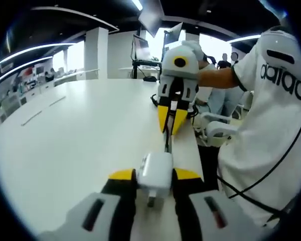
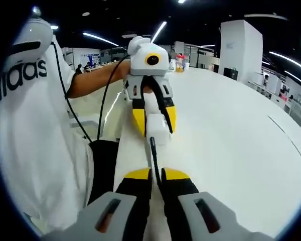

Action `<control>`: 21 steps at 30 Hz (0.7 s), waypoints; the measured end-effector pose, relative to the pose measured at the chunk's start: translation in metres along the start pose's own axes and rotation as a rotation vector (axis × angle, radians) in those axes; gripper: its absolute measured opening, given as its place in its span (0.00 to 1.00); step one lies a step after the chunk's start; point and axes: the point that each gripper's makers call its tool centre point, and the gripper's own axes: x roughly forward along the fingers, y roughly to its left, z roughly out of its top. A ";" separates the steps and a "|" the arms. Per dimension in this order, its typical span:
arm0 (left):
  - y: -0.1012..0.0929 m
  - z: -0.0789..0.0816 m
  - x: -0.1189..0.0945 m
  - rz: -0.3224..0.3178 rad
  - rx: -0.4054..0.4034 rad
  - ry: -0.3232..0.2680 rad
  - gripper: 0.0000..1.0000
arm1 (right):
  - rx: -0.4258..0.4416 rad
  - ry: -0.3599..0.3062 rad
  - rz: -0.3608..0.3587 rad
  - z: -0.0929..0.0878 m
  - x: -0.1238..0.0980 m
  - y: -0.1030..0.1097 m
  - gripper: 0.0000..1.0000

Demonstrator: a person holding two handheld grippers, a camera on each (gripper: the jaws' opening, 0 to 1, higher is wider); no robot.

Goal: Plug the desk Type‑C cable into the charger adapter.

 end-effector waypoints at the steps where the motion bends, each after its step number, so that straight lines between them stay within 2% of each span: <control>1: -0.001 0.000 0.000 -0.002 0.003 0.004 0.27 | 0.004 -0.001 -0.009 -0.002 -0.005 -0.001 0.06; 14: -0.004 0.002 0.004 -0.028 0.045 0.047 0.27 | 0.061 0.028 -0.124 -0.035 -0.049 -0.012 0.08; 21: -0.003 0.002 0.010 -0.051 0.056 0.066 0.27 | 0.133 0.068 -0.232 -0.066 -0.091 -0.025 0.09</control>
